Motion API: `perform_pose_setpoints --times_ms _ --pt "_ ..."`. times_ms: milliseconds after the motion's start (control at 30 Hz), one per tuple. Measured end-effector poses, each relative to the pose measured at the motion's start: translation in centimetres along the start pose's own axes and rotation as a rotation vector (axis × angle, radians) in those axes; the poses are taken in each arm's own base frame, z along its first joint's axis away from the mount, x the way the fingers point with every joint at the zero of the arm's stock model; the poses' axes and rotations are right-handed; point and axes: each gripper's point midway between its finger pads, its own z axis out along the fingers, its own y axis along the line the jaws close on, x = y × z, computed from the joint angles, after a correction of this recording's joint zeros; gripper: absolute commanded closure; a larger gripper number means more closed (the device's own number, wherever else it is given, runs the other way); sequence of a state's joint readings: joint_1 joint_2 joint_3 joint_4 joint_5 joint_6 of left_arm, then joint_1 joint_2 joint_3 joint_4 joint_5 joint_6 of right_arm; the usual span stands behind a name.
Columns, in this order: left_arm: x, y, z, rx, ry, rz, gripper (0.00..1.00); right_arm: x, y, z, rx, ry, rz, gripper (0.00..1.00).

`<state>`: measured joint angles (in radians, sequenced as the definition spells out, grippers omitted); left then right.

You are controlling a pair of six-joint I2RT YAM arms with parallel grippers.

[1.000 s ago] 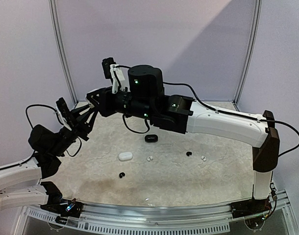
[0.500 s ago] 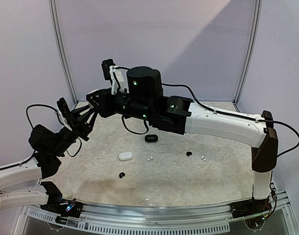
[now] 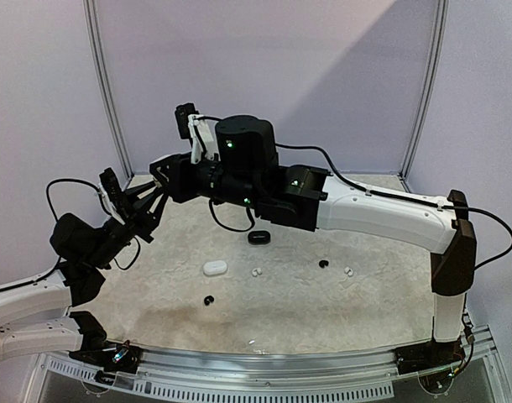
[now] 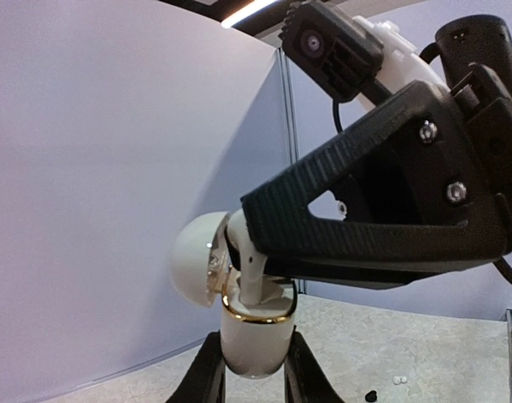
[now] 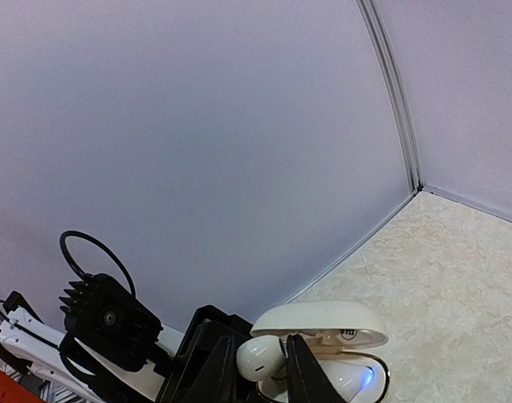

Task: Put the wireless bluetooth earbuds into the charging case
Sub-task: Insert the left earbud into the left side groove of the charging case.

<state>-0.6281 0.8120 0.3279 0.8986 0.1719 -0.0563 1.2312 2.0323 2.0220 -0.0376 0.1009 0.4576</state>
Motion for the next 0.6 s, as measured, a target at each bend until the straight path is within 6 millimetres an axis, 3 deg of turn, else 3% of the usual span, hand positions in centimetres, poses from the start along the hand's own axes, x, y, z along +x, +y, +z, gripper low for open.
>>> perform_pose_setpoints --times_ms 433,600 --pt "0.11 0.07 -0.01 -0.004 0.004 -0.001 1.00 -0.20 -0.45 -0.01 0.026 -0.012 0.001 0.76" --pt "0.11 0.06 -0.01 -0.003 0.004 -0.001 1.00 -0.22 -0.44 -0.05 0.028 -0.008 -0.003 0.71"
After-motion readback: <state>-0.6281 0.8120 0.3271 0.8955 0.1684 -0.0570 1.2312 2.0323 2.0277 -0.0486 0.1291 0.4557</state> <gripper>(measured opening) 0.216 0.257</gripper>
